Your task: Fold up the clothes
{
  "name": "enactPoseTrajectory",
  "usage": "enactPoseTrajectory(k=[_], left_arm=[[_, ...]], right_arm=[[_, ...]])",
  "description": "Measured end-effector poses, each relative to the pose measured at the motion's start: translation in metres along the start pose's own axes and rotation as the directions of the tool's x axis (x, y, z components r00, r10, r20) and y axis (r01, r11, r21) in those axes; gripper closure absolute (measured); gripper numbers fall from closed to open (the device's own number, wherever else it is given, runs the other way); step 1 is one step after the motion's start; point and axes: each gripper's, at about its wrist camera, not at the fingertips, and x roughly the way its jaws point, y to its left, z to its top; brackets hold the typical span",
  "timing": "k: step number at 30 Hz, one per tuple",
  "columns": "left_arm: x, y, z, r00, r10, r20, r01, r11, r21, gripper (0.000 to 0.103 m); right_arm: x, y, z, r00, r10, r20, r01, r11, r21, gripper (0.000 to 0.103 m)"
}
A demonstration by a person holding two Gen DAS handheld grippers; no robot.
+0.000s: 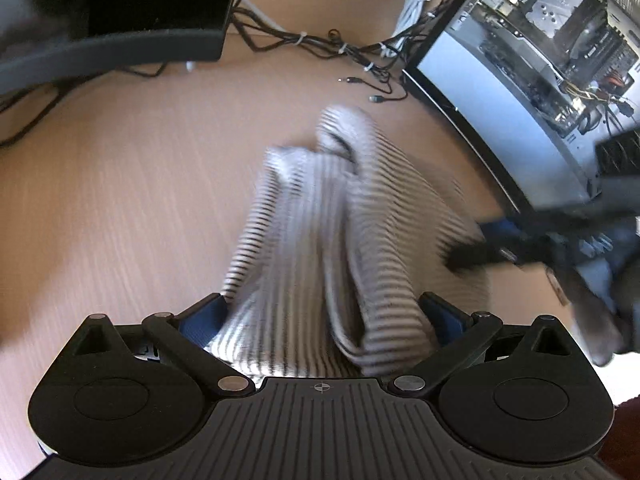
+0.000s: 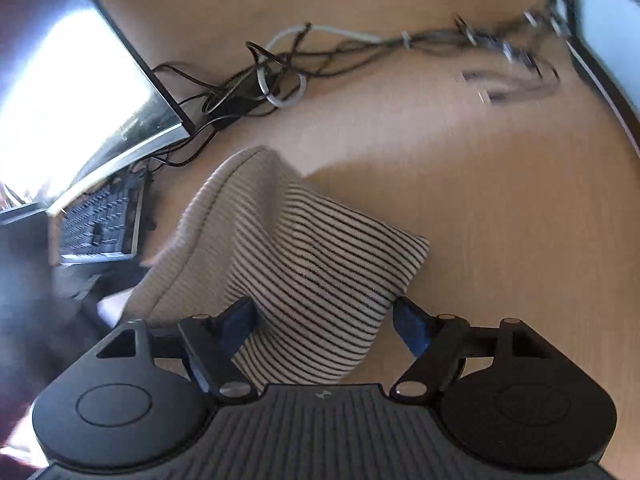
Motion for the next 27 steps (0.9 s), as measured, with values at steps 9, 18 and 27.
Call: enactPoseTrajectory(k=[9, 18, 27], left_arm=[[-0.005, -0.034, -0.021, 0.999, -0.050, 0.015, 0.050, 0.998, -0.023, 0.000], [-0.038, -0.038, -0.018, 0.993, -0.081, 0.088, 0.081, 0.997, -0.004, 0.000], [-0.037, -0.013, 0.003, 0.993, -0.002, 0.121, 0.013, 0.996, -0.090, 0.000]], right_arm=[[0.007, 0.012, 0.017, 0.995, -0.028, 0.097, 0.039, 0.992, -0.117, 0.003], [-0.015, -0.010, -0.021, 0.996, -0.051, 0.071, 0.056, 0.996, -0.069, 0.000], [-0.003, -0.021, -0.050, 0.993, 0.023, 0.116, -0.035, 0.994, 0.100, 0.000]])
